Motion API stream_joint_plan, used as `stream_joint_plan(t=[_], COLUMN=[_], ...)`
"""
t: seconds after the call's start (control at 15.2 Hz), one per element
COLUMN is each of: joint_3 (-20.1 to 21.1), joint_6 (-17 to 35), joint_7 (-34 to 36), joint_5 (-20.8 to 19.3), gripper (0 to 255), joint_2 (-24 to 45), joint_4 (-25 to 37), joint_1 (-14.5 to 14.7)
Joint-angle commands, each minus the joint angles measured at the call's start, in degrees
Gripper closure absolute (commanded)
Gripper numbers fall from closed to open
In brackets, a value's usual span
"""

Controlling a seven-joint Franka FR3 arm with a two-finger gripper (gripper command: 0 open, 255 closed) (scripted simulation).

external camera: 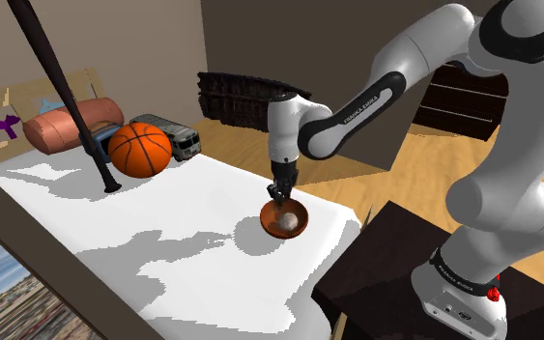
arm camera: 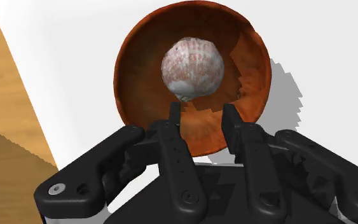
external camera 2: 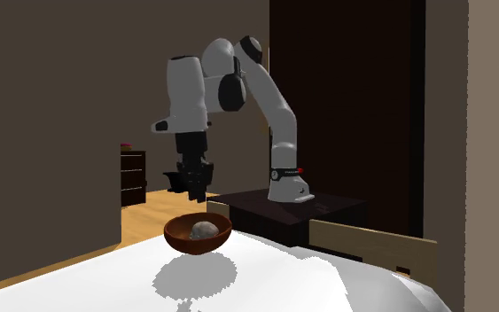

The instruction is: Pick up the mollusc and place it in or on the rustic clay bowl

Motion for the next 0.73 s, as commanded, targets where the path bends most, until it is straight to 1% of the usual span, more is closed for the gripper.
stream_joint_plan(t=[0.0, 0.13, 0.26, 0.33, 0.66], joint_3=[0.2, -0.9, -3.4, -3.7, -8.6], joint_6=[3.9, 10.6, 15.7, 16.0, 19.0], joint_7=[-3.0, -9.0, -15.5, -16.0, -14.0], joint_5=[-0.5, -2.2, -4.2, -4.4, -7.3], gripper=[0, 0, 0, 0, 0], joint_2=[1.8, 6.9, 13.4, 14.0, 15.7], joint_4=[-2.2, -5.4, -7.1, -7.1, -6.4], joint_1=[-2.9, -7.2, -10.1, -10.4, -5.7])
